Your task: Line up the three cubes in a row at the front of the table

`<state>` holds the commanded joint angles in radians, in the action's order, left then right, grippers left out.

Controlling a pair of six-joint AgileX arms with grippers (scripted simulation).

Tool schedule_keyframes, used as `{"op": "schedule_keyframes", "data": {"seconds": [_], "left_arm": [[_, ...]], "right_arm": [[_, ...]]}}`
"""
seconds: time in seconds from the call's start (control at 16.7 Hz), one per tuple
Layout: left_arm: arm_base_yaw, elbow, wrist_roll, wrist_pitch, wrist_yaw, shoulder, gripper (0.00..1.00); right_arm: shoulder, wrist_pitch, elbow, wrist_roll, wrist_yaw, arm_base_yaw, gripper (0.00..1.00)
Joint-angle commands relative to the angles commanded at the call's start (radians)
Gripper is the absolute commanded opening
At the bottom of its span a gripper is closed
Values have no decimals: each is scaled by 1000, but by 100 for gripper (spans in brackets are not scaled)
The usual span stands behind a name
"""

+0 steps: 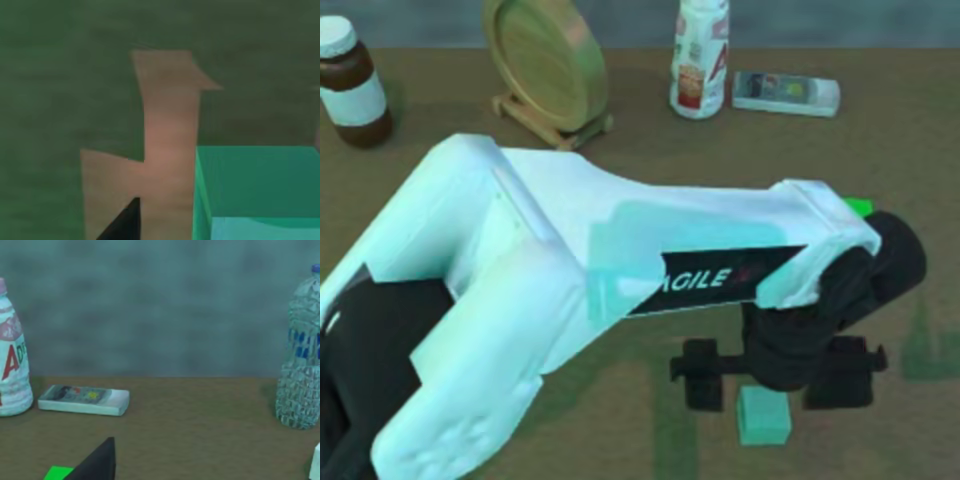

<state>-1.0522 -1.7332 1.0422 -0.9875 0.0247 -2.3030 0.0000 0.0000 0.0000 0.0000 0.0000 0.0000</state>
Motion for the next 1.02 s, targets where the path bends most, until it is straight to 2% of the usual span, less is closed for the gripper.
{"op": "schedule_keyframes", "data": {"seconds": [0.54, 1.02], "left_arm": [[3, -16, 2, -18, 0, 4, 100], [16, -171, 7, -238, 1, 67, 100]], "right_arm": [[0, 0, 0, 0, 0, 0, 100], [0, 0, 0, 0, 0, 0, 100]]}}
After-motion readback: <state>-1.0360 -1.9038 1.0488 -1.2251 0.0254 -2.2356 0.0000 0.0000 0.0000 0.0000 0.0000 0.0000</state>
